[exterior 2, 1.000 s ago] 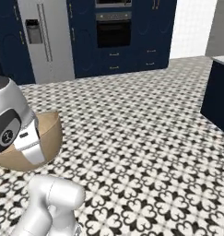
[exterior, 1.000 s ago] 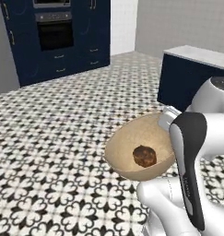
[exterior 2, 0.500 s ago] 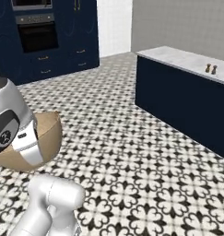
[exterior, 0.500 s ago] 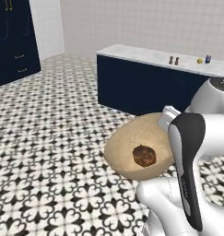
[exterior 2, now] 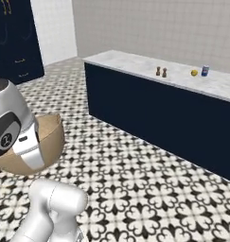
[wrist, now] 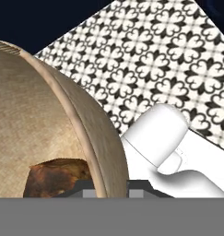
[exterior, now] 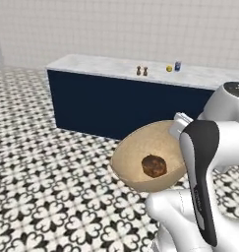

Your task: Open the cabinet, pick up the bread from the cabinet and place it in the basket. Then move the basket to the dining counter.

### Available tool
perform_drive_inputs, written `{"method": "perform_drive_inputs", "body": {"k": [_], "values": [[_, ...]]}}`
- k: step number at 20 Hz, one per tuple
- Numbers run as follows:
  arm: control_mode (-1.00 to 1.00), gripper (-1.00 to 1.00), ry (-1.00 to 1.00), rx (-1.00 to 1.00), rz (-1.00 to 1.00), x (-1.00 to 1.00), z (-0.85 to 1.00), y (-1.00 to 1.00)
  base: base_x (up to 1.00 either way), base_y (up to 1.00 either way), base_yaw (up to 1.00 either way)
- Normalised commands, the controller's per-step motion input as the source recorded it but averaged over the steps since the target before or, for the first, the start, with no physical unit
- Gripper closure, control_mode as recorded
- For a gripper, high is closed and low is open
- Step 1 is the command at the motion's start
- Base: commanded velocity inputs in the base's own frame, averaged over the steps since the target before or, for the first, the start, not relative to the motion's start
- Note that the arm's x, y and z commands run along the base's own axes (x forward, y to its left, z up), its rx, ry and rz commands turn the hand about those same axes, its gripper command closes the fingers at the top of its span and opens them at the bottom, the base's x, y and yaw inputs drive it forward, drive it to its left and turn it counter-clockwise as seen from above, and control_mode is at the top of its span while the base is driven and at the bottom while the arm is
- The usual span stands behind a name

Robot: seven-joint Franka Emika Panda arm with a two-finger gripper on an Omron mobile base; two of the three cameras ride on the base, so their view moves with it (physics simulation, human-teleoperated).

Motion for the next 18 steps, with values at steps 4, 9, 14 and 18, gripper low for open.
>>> {"method": "perform_drive_inputs", "body": {"k": [4,9,14,18], "values": [[1.0,1.0,0.0,0.0,0.0,0.0,0.0,0.0,1.0,0.0,-0.44],[1.0,1.0,0.0,0.0,0.0,0.0,0.0,0.0,1.0,-0.19,-0.44],[1.0,1.0,0.0,0.0,0.0,0.0,0.0,0.0,1.0,-0.18,-0.46],[1.0,1.0,0.0,0.0,0.0,0.0,0.0,0.0,1.0,-0.19,-0.45]]}}
